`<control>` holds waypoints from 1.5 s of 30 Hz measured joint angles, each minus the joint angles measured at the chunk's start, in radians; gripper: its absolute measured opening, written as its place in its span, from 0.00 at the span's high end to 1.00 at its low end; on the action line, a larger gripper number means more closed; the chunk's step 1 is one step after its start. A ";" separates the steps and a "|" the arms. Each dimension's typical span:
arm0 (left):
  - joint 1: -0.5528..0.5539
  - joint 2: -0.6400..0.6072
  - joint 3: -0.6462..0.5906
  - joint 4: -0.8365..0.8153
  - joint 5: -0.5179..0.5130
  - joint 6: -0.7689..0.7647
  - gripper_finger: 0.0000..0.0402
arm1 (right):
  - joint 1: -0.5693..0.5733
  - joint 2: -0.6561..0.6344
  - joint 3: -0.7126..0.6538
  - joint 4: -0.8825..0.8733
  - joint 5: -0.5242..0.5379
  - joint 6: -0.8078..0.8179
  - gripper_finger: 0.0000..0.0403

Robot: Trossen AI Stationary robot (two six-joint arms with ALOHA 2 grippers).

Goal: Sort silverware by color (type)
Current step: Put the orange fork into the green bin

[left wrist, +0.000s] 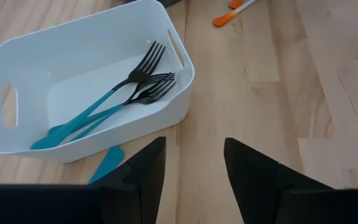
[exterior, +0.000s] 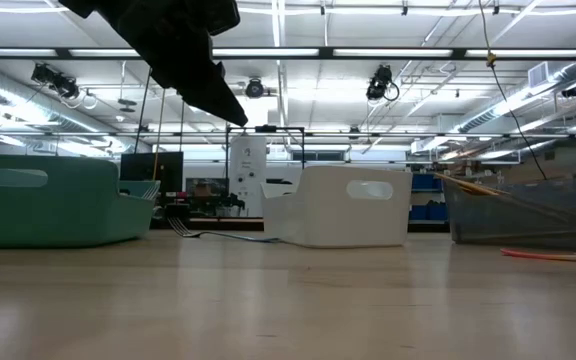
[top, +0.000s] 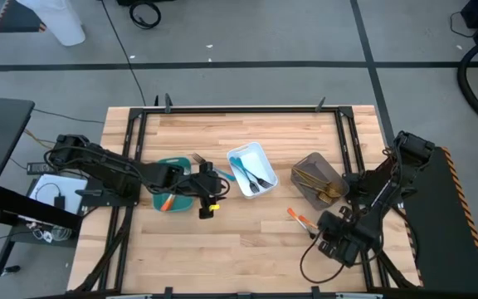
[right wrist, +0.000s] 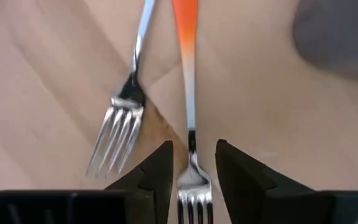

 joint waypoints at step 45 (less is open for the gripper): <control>0.000 0.000 0.000 0.010 0.034 0.001 0.57 | -0.085 -0.032 -0.015 0.006 -0.005 -0.129 0.99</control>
